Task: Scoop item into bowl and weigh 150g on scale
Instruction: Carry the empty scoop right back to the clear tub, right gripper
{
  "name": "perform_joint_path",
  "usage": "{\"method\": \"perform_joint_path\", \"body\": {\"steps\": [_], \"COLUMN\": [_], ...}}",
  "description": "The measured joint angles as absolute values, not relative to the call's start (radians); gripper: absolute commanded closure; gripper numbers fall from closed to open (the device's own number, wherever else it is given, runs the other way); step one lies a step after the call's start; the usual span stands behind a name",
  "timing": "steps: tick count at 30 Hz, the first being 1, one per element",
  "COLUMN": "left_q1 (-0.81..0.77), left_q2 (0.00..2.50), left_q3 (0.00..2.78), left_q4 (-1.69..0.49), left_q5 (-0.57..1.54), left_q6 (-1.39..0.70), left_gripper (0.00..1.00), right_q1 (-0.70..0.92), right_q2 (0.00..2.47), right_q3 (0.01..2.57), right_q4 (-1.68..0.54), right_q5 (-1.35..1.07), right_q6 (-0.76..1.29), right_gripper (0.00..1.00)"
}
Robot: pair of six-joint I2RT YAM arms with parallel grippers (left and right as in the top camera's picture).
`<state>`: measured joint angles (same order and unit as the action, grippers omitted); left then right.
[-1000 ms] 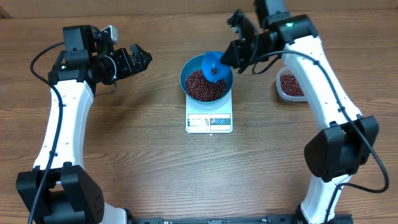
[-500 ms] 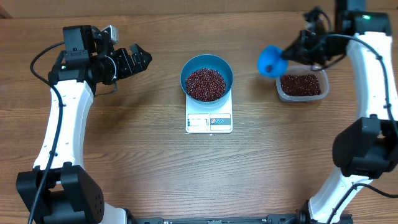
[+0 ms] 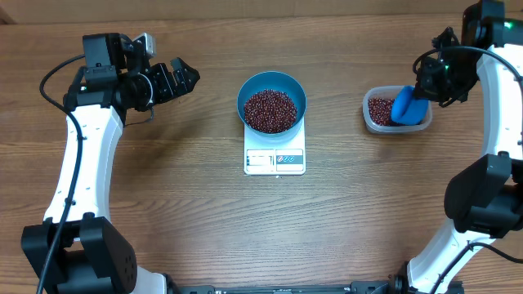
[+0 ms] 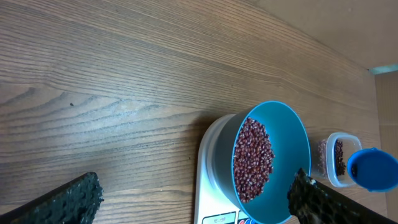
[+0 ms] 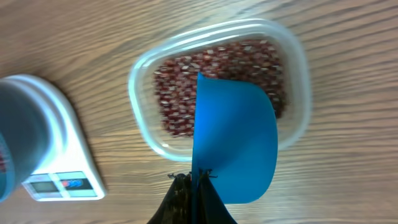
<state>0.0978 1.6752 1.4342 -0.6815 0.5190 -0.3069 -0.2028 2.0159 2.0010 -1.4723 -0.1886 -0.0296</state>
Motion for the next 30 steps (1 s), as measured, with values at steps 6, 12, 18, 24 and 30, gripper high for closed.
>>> {"method": "perform_joint_path", "body": {"steps": [6, 12, 18, 24, 30], "left_q1": [0.098, 0.098, 0.098, 0.098, 0.098], "left_q2": [1.675, 1.675, 1.675, 1.675, 1.675], "left_q3": [1.434, 1.434, 1.434, 1.434, 1.434], "left_q4": [-0.682, -0.682, -0.682, -0.682, -0.682], "left_q5": [0.519, 0.519, 0.519, 0.519, 0.519], "left_q6": [-0.307, -0.307, -0.307, -0.307, -0.307], "left_gripper": [0.00, 0.00, 0.01, 0.00, 0.01], "right_q1": [-0.147, -0.044, 0.065, 0.111, 0.107], "right_q2": [2.016, 2.016, 2.017, 2.039, 2.073], "right_q3": [2.001, 2.001, 2.001, 2.001, 2.001], "right_q4": [-1.459, -1.425, -1.423, -1.422, -1.420], "right_q5": [-0.056, 0.100, 0.298, 0.384, 0.410], "right_q6": [-0.030, -0.030, -0.030, -0.030, -0.030], "right_gripper": [0.96, 0.96, 0.96, 0.96, 0.96]}}
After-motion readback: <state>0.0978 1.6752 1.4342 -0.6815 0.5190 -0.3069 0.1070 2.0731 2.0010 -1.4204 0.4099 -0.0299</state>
